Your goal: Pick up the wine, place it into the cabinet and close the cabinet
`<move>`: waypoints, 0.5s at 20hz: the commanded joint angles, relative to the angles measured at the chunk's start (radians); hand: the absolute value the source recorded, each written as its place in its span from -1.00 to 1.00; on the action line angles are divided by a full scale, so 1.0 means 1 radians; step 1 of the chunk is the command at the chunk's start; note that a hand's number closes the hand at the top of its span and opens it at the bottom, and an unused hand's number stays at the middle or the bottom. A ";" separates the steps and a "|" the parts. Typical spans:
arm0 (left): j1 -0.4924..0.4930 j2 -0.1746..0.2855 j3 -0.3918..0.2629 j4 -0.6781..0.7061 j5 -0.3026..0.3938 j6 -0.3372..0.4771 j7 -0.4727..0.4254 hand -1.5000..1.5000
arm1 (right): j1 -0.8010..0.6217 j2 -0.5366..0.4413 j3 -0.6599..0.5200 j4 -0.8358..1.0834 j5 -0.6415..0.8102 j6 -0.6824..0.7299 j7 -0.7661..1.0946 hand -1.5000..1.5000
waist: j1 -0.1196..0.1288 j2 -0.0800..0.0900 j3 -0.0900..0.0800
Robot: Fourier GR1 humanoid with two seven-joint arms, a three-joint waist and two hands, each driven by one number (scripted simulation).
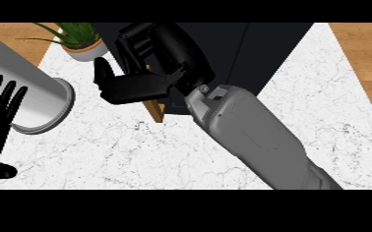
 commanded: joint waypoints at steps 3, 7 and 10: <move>0.026 -0.029 0.022 -0.012 -0.014 -0.021 -0.009 -1.00 | 0.060 -0.030 -0.047 0.113 0.039 0.102 -0.104 1.00 | -0.002 0.003 0.002; 0.007 -0.013 0.022 0.004 -0.005 -0.041 0.016 -1.00 | 0.025 -0.075 -0.106 0.184 0.021 0.161 -0.128 1.00 | 0.000 0.006 0.002; -0.029 -0.007 0.019 0.003 -0.013 -0.015 0.037 -1.00 | -0.006 -0.088 -0.127 0.233 0.038 0.172 -0.165 1.00 | 0.000 0.009 0.002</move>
